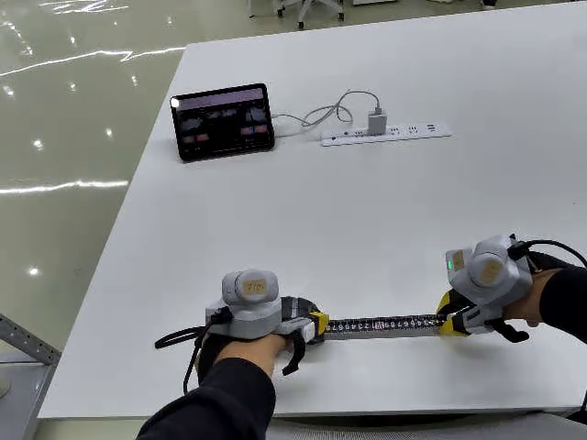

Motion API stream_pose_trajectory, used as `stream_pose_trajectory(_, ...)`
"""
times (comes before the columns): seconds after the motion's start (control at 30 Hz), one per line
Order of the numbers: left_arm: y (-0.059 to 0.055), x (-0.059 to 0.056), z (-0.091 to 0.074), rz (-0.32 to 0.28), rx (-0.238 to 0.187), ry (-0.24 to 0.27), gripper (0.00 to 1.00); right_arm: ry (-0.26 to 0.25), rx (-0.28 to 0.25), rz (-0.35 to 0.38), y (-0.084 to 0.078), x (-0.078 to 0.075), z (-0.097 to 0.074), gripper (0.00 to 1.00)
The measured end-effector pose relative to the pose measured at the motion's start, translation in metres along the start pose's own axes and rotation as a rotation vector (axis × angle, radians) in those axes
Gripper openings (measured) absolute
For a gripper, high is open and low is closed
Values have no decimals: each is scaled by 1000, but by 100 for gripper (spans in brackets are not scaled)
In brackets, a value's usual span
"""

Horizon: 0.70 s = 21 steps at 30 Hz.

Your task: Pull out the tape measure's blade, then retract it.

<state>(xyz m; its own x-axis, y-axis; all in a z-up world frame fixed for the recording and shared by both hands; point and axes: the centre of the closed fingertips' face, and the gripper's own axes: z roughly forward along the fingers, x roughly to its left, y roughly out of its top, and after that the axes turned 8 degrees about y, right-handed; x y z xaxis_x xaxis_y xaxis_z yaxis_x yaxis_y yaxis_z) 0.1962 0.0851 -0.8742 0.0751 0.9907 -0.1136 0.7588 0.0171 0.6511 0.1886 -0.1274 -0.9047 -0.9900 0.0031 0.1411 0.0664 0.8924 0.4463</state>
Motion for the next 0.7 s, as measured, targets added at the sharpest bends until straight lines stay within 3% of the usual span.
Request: stream_pose_trajectory(0.7, 0, -1, 0, 4, 1, -9, 57, 6, 3, -3, 14, 4, 9, 11)
